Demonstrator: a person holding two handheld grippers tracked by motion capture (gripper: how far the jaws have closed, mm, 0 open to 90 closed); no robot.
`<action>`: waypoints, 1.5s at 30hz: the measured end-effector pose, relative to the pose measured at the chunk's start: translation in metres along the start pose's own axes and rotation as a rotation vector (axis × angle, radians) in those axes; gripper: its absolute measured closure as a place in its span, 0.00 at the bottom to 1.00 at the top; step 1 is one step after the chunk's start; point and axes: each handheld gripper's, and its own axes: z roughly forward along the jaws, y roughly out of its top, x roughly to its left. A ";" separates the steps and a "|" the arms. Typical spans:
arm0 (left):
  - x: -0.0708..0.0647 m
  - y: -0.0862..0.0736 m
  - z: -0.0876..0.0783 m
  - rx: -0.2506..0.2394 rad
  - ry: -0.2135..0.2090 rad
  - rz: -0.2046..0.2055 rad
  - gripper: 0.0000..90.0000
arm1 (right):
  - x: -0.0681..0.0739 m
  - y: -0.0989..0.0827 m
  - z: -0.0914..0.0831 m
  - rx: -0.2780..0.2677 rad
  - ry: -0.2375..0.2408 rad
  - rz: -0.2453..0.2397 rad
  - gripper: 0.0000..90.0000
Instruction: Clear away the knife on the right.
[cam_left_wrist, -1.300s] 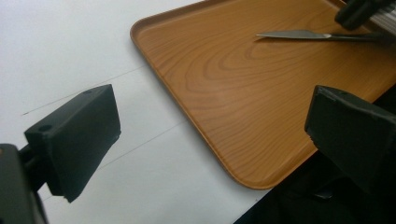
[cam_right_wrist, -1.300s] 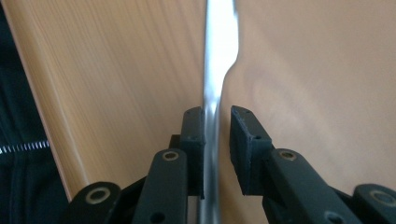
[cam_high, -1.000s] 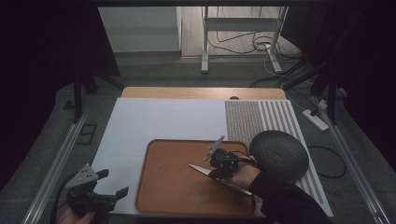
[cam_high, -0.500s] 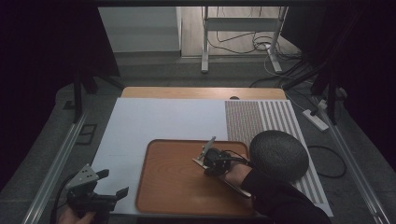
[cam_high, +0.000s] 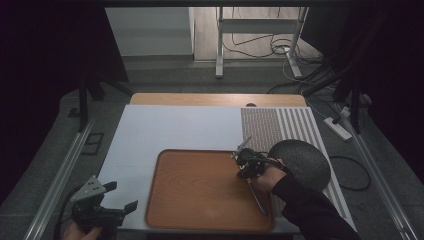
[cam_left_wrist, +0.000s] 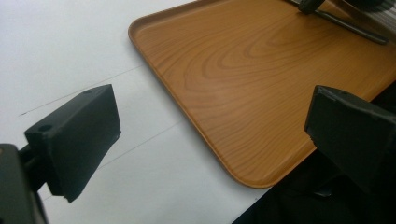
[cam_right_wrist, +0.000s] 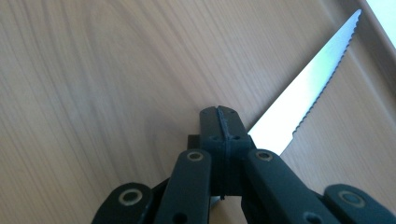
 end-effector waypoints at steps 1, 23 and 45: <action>0.000 0.000 0.000 0.000 0.000 0.000 0.04 | 0.000 0.000 0.000 0.000 0.000 0.000 1.00; 0.001 0.000 0.000 0.001 -0.003 -0.002 0.04 | -0.019 -0.040 -0.017 0.021 -0.010 0.094 1.00; 0.001 0.000 0.000 0.001 -0.008 -0.010 0.04 | -0.012 -0.049 -0.046 -0.148 -0.027 0.133 0.54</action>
